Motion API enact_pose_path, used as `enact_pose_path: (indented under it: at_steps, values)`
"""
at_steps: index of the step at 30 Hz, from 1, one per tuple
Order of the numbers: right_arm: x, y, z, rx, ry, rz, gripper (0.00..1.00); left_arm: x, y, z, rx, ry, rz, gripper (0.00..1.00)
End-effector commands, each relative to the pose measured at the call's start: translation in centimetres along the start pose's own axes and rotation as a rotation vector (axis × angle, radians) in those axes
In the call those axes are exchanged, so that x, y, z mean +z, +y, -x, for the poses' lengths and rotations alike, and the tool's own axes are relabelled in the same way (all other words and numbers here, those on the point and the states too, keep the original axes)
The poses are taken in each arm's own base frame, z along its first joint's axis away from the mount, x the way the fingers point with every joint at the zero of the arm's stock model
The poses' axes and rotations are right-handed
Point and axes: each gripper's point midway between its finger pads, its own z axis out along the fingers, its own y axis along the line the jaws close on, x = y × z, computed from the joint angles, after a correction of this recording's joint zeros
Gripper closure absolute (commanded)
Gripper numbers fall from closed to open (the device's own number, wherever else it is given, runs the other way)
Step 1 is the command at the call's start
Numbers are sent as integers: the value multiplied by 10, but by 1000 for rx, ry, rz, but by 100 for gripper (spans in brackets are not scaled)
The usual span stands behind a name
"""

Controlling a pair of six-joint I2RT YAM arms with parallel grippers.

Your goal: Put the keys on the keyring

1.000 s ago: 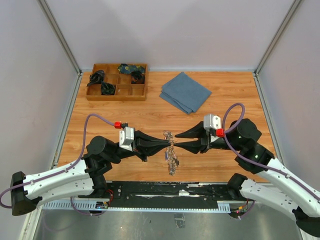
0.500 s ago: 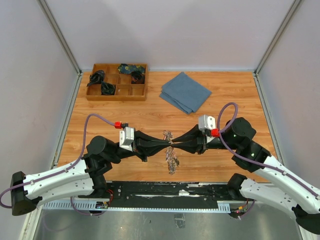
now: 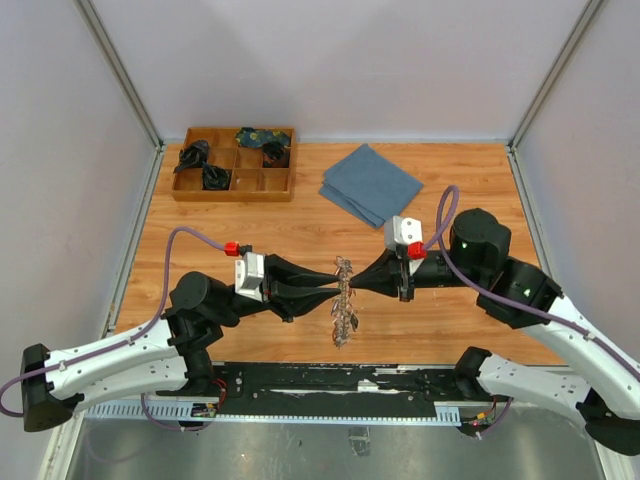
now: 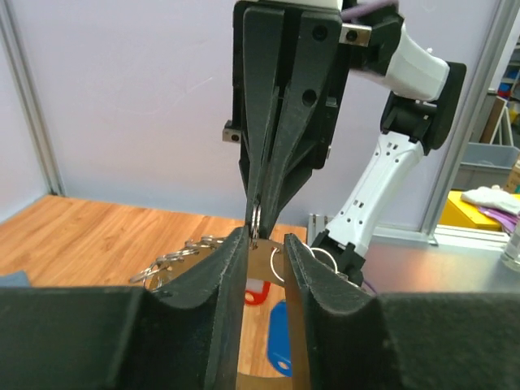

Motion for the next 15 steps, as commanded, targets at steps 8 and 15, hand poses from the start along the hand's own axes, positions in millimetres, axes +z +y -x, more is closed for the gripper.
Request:
enact_pose_path:
  at_steps: [8,15]
  values:
    - [-47,3,-30,46,557,6,100,6,15,9,39,36,75,57]
    - [-43,5,-38,50,707,3,100,19,12,-11,35,111,22,52]
